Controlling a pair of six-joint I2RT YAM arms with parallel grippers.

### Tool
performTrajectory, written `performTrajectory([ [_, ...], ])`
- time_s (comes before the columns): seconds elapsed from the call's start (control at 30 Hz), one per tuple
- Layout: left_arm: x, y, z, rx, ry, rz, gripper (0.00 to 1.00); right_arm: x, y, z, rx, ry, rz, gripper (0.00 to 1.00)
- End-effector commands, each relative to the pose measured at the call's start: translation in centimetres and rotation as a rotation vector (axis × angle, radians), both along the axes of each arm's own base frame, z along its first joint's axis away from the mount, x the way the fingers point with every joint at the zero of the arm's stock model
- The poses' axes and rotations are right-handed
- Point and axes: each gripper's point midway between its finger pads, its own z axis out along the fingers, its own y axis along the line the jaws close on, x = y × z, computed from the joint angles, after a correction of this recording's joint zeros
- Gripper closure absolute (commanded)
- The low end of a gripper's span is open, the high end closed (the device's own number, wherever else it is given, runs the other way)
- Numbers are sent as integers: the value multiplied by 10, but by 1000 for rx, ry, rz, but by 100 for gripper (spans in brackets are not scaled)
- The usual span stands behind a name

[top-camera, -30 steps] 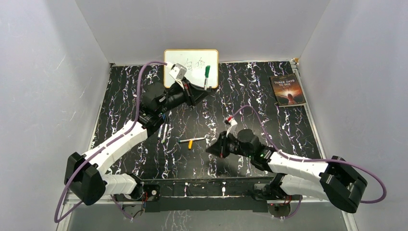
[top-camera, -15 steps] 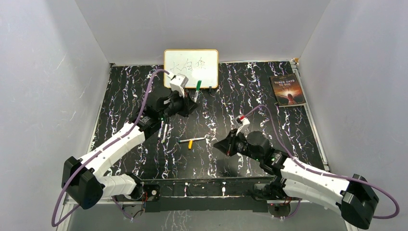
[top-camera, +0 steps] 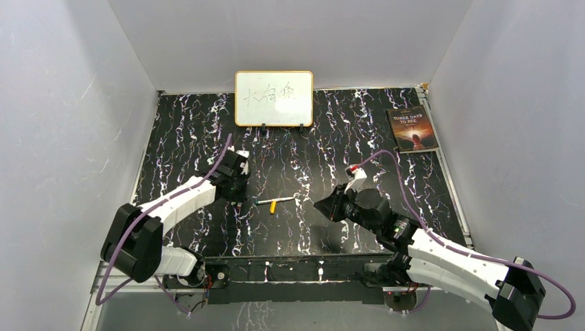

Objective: Insert the pens into the pen caps

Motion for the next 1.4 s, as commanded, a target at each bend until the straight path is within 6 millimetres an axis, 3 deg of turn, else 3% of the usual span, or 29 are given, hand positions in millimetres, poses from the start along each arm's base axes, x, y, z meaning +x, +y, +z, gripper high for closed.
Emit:
performTrajectory([
  [0.0, 0, 11, -19, 43, 47, 37, 100, 7, 2, 21, 42, -40, -21, 92],
  [0.43, 21, 13, -43, 98, 100, 79, 100, 4, -1, 18, 41, -33, -20, 92],
  [0.63, 30, 12, -39, 109, 90, 84, 82, 4, -4, 17, 33, -37, -28, 92],
  [1.0, 37, 6, -33, 93, 82, 72, 78, 4, -5, 14, 28, -33, -33, 92],
  [1.17, 43, 4, -16, 82, 45, 73, 78, 4, -4, 13, 32, -31, -33, 92],
  [1.37, 55, -2, 25, 42, -27, 64, 77, 4, -3, 12, 36, -27, -32, 92],
])
